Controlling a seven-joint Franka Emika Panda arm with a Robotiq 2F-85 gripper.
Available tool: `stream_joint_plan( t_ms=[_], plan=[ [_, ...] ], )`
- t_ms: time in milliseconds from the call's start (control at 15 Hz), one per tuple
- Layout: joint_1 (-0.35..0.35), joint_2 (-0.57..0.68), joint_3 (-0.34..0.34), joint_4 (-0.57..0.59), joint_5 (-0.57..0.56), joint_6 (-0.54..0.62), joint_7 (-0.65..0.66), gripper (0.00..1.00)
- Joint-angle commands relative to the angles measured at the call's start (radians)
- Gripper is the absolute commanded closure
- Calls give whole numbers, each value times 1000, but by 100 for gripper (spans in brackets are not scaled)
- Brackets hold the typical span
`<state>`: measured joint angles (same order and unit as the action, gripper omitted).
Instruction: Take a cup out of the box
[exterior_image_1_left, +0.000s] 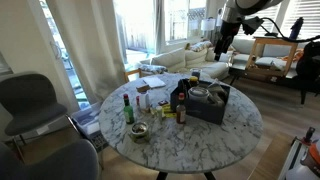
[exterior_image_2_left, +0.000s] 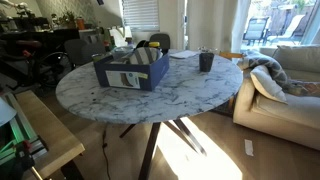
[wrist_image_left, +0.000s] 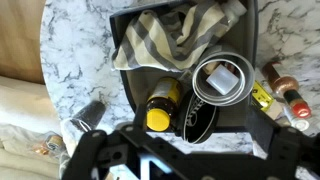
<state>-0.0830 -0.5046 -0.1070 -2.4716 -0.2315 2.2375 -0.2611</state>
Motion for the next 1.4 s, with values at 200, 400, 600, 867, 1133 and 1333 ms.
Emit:
stream_joint_plan(
  t_ms=[200,400,600,867,1133,1333],
  plan=[
    [3,0,-2,2,-1,-4,1,0],
    [3,0,-2,2,-1,-4,1,0],
    [24,18,-17,6,30,0,-34,0],
    [87,102,-58,13,117,36,-177,0],
    [115,217,-100,46,187,24,-349,0],
    [83,209,-73,28,187,8,-322,0]
  ],
)
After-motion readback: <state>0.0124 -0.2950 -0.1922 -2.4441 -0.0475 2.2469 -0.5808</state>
